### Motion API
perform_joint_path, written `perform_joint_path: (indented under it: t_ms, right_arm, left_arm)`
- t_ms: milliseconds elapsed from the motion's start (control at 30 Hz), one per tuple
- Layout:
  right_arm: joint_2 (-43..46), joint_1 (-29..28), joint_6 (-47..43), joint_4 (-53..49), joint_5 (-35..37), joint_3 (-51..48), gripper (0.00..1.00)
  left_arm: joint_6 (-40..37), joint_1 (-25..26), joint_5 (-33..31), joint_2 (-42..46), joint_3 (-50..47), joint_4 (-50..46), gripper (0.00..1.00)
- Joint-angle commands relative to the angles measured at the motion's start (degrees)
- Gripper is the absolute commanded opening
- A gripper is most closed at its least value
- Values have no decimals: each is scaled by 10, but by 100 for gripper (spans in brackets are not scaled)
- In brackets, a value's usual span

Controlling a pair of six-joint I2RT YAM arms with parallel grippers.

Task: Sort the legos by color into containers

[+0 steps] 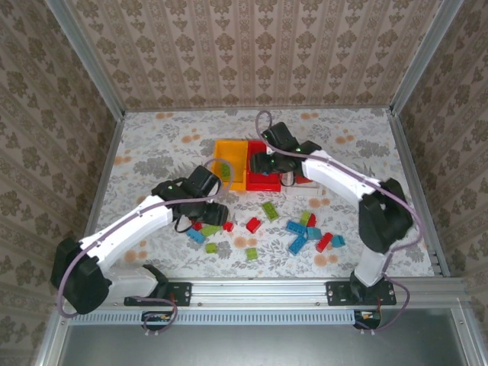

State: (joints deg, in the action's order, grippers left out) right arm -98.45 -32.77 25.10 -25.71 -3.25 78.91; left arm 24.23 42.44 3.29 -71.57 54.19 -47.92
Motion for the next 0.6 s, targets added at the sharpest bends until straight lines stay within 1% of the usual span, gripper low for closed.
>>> perform_joint_path:
  t_ms: [0, 67, 100, 133, 233, 267, 433, 567]
  right_arm:
    - [77, -10, -44, 54, -50, -85, 65]
    - [116, -12, -45, 77, -77, -138, 68]
    - [134, -13, -44, 84, -90, -164, 70]
    - [150, -14, -43, 87, -101, -184, 72]
    - [184, -18, -33, 85, -112, -228, 75]
    - [209, -19, -28, 85, -115, -241, 76]
    - [250, -20, -8, 86, -109, -279, 78]
    - [262, -21, 11, 96, -109, -293, 79]
  left_arm:
    - [-64, 8, -4, -34, 23, -73, 61]
    - [-75, 15, -25, -69, 34, -86, 62]
    - [-88, 17, -22, -84, 37, -82, 66]
    - [-95, 22, -28, -98, 42, -83, 67]
    - [-115, 27, -34, -143, 61, -84, 67]
    - [-120, 27, -39, -158, 68, -86, 67]
    - [-134, 26, -53, -196, 72, -82, 68]
    - [-144, 20, -54, -222, 72, -77, 73]
